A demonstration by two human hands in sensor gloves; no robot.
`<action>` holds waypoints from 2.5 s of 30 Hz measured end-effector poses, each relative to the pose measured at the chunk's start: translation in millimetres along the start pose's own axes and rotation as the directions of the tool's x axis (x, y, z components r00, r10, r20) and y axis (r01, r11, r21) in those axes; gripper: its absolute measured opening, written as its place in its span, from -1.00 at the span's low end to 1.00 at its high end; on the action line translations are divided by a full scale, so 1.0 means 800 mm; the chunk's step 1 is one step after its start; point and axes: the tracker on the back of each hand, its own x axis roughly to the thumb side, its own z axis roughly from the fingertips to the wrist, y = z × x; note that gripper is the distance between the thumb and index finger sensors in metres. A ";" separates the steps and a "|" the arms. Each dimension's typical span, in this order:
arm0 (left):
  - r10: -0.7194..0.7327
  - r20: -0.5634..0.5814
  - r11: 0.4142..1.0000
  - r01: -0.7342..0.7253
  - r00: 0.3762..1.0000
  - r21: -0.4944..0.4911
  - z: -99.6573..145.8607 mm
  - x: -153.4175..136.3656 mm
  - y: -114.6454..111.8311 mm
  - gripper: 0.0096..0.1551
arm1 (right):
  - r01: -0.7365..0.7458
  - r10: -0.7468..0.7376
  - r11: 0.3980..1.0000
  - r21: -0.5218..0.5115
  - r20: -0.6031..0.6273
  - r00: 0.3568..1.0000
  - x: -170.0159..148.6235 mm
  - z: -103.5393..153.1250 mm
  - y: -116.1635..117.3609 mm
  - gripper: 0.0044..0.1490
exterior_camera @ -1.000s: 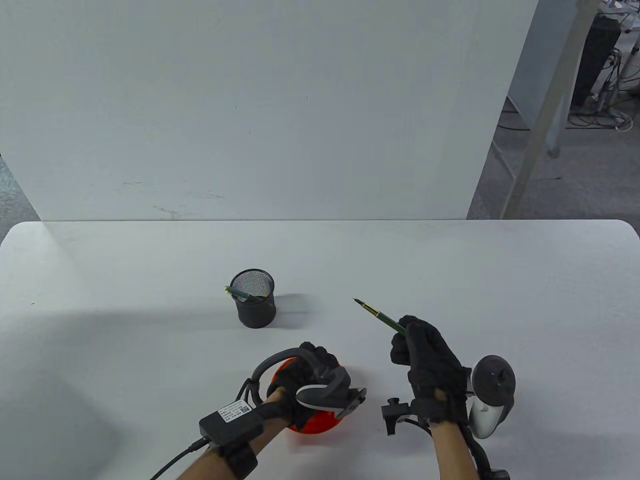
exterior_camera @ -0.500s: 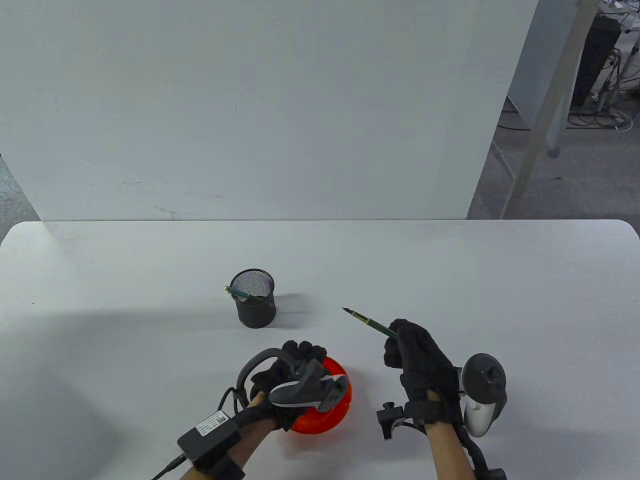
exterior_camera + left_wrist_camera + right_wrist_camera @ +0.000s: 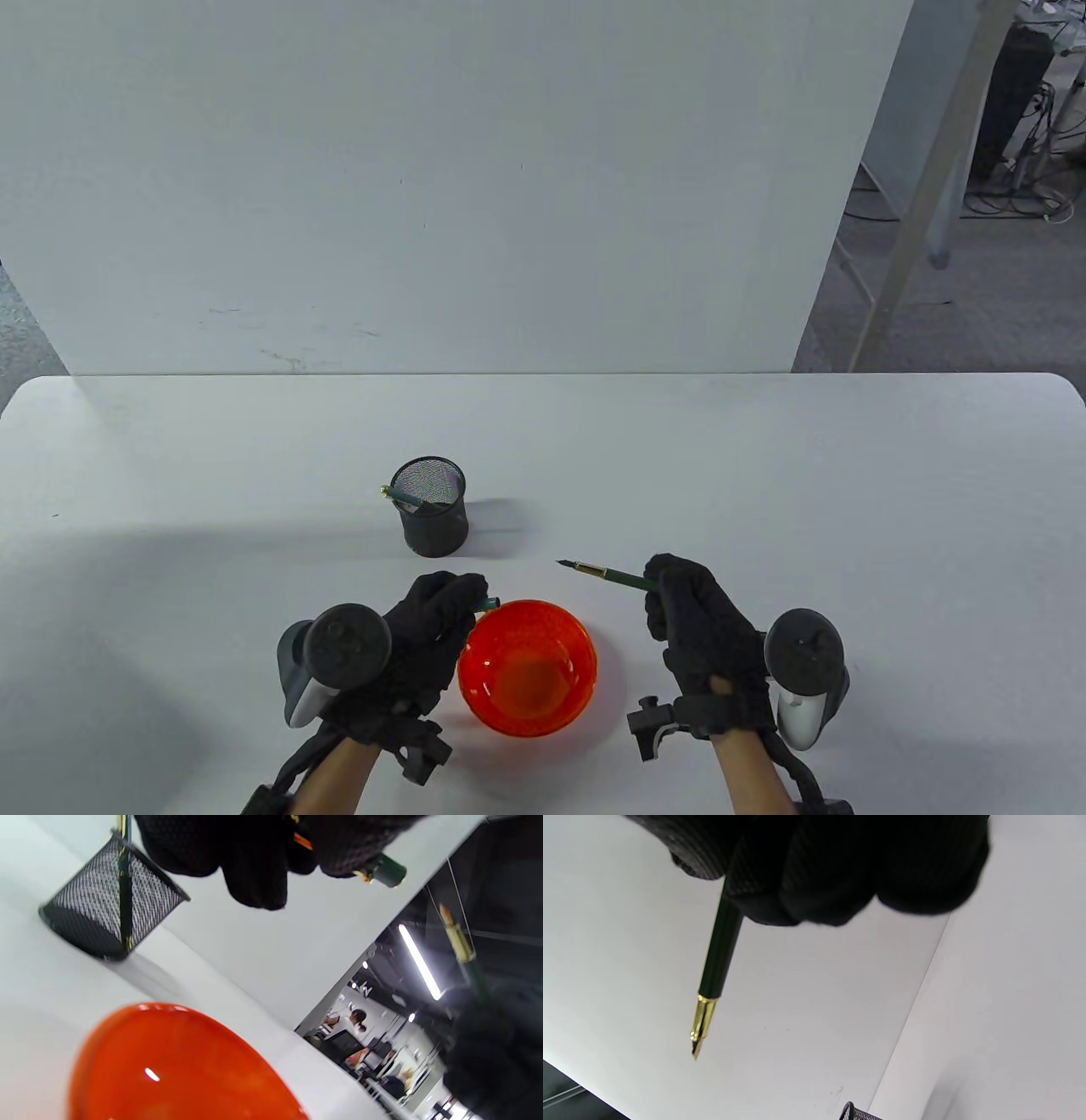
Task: Assemble fountain pens from components
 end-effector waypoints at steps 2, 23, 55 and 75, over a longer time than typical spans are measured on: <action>0.046 -0.010 0.999 -0.046 0.999 -0.003 -0.001 -0.004 0.001 -0.48 | -0.016 0.016 1.000 0.016 0.008 1.000 0.001 0.001 0.003 -0.46; 0.022 0.055 1.000 -0.022 0.998 -0.003 0.000 0.010 -0.006 -0.48 | -0.064 0.052 0.987 0.145 0.086 0.995 0.004 0.005 0.029 -0.46; -0.162 0.163 0.986 0.164 0.973 0.002 0.008 0.037 -0.025 -0.49 | -0.235 0.197 0.957 0.170 0.213 0.957 0.014 0.014 0.051 -0.45; 0.040 0.100 0.997 -0.034 0.994 -0.063 -0.001 0.031 -0.023 -0.52 | -0.082 0.072 0.982 0.169 0.061 0.996 0.004 0.014 0.064 -0.48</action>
